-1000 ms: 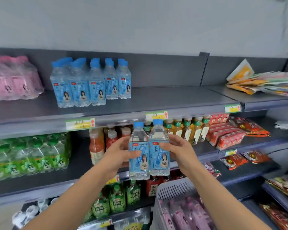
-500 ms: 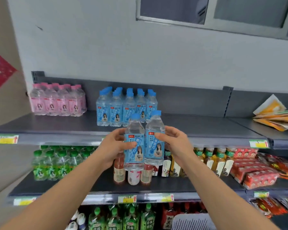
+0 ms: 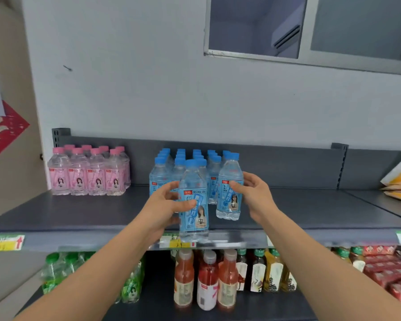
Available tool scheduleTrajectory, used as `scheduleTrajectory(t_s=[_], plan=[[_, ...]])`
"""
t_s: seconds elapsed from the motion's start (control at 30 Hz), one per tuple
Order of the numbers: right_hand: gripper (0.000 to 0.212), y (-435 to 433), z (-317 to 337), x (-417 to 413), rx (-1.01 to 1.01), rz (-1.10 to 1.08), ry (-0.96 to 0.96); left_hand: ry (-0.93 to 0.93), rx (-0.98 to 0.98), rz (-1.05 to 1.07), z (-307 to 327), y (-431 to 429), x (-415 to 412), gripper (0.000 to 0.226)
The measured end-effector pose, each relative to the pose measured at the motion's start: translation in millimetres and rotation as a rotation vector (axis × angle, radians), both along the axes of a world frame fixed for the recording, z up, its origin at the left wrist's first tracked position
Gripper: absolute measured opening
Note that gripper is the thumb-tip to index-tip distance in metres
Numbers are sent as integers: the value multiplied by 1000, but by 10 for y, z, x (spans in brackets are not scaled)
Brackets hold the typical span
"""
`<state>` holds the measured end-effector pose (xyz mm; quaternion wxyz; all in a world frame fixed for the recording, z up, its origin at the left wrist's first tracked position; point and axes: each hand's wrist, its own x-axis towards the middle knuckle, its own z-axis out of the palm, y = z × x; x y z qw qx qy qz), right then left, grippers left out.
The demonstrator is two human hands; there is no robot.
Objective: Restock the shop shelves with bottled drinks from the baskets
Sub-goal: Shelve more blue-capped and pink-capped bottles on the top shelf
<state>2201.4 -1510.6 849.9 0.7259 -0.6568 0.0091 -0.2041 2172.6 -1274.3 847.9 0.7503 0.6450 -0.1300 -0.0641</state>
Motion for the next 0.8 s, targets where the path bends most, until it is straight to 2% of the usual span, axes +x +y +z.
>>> scheduleTrajectory(t_s=[0.07, 0.13, 0.2, 0.53, 0.7, 0.8], plan=[[50, 37, -34, 161, -17, -34, 13, -15, 14, -11, 32, 31, 110, 91], [49, 54, -86, 298, -43, -71, 36, -19, 17, -23, 43, 60, 215, 71], [45, 45, -139, 407, -55, -88, 55, -25, 31, -25, 37, 77, 318, 61], [55, 18, -264, 691, -186, -24, 112, -32, 64, -25, -39, 4, 544, 68], [61, 20, -240, 743, -254, -40, 83, -31, 54, -15, -50, -28, 558, 62], [46, 6, -266, 760, -279, -70, 62, -32, 56, -1, -58, -37, 570, 60]])
